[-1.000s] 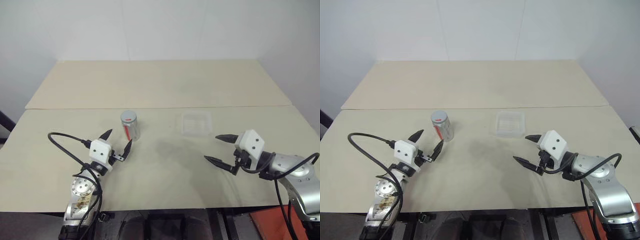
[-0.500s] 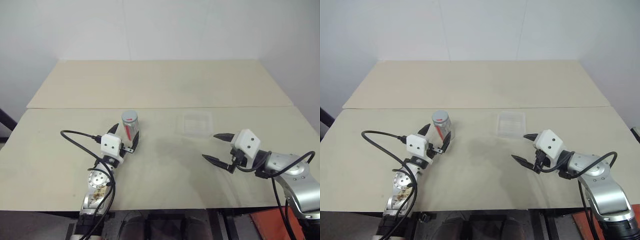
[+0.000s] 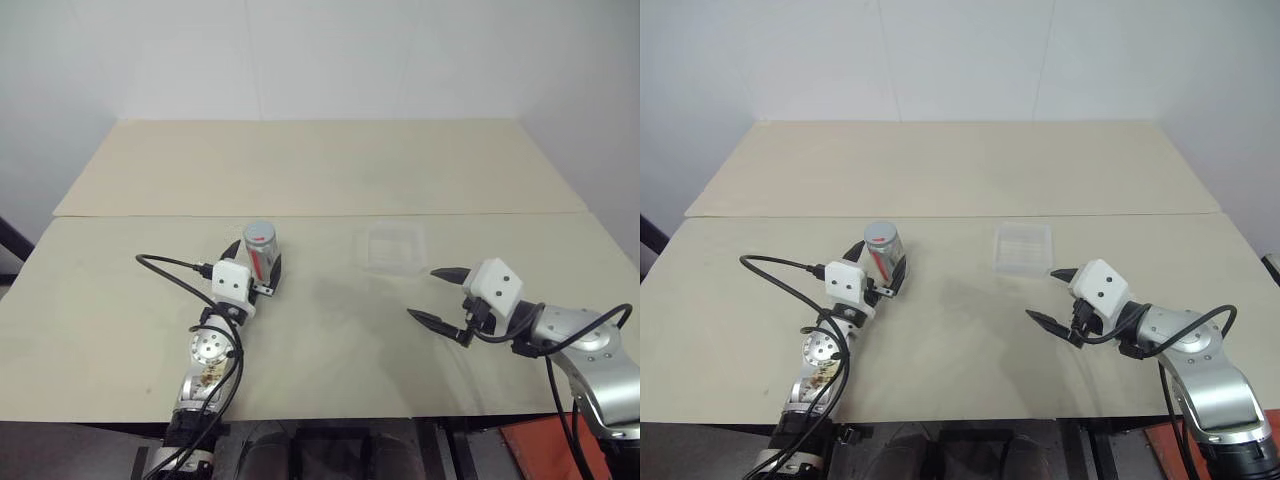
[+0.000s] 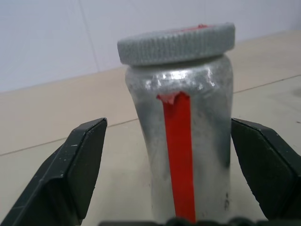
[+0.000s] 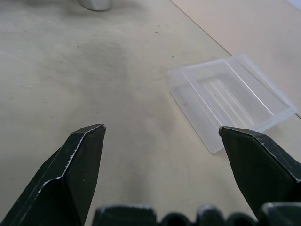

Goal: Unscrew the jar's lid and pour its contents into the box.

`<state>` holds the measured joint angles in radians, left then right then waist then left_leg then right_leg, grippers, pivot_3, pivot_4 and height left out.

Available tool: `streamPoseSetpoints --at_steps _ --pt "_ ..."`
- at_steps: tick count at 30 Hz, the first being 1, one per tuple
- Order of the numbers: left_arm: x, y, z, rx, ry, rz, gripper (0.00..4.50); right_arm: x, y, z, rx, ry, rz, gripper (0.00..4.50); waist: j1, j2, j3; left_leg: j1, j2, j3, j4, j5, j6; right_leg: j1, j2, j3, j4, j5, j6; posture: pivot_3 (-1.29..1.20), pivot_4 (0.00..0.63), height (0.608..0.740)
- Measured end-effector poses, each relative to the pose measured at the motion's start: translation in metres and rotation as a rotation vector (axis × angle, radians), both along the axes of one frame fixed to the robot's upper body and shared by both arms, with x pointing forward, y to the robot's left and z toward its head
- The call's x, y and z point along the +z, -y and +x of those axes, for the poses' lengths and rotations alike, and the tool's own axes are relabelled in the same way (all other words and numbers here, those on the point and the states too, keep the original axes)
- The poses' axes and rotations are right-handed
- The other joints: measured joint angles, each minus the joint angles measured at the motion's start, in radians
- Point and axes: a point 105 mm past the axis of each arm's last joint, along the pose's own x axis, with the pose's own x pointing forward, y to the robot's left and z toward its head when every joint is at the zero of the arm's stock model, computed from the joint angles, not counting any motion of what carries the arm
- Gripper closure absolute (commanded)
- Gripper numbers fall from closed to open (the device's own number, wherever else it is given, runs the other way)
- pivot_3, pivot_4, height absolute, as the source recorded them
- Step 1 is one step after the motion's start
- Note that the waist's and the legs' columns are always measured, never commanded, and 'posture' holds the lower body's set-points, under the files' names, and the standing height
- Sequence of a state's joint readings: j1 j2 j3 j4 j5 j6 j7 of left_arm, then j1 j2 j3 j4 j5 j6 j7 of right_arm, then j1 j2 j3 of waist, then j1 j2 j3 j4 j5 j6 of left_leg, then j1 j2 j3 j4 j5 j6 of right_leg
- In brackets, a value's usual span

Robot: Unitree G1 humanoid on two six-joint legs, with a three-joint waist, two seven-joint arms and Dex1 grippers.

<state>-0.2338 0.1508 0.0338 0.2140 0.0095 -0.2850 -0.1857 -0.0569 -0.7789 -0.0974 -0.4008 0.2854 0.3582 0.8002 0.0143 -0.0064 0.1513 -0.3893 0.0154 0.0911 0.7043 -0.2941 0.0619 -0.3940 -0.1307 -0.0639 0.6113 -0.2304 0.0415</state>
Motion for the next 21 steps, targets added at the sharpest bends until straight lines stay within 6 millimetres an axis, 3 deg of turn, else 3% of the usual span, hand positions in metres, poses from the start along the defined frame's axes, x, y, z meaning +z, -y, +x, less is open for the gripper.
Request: streamPoseSetpoints --at_steps 7,15,21 --pt "-0.002 0.001 0.005 -0.003 -0.009 0.004 0.04 -0.004 0.000 0.000 -0.021 -0.002 0.016 0.00 0.001 0.000 0.000 0.000 0.000 0.000 0.000 0.000 0.000 0.000 0.000 0.000 0.000 0.000 0.000 0.00 0.150 0.740" --pt "0.004 0.013 0.006 -0.050 0.010 -0.013 2.56 -0.011 0.001 -0.002 -0.049 -0.011 0.018 0.00 -0.001 0.000 0.000 0.000 0.000 0.000 0.000 0.000 0.000 0.000 0.000 0.000 0.000 0.000 0.000 0.00 0.150 0.740" --pt "0.003 0.015 0.011 -0.048 -0.006 -0.027 2.60 -0.010 0.001 -0.001 -0.050 -0.004 0.019 0.00 0.001 0.000 0.000 0.001 0.000 -0.001 0.001 0.000 0.000 0.002 0.000 -0.001 0.000 0.000 0.001 0.00 0.150 0.740"
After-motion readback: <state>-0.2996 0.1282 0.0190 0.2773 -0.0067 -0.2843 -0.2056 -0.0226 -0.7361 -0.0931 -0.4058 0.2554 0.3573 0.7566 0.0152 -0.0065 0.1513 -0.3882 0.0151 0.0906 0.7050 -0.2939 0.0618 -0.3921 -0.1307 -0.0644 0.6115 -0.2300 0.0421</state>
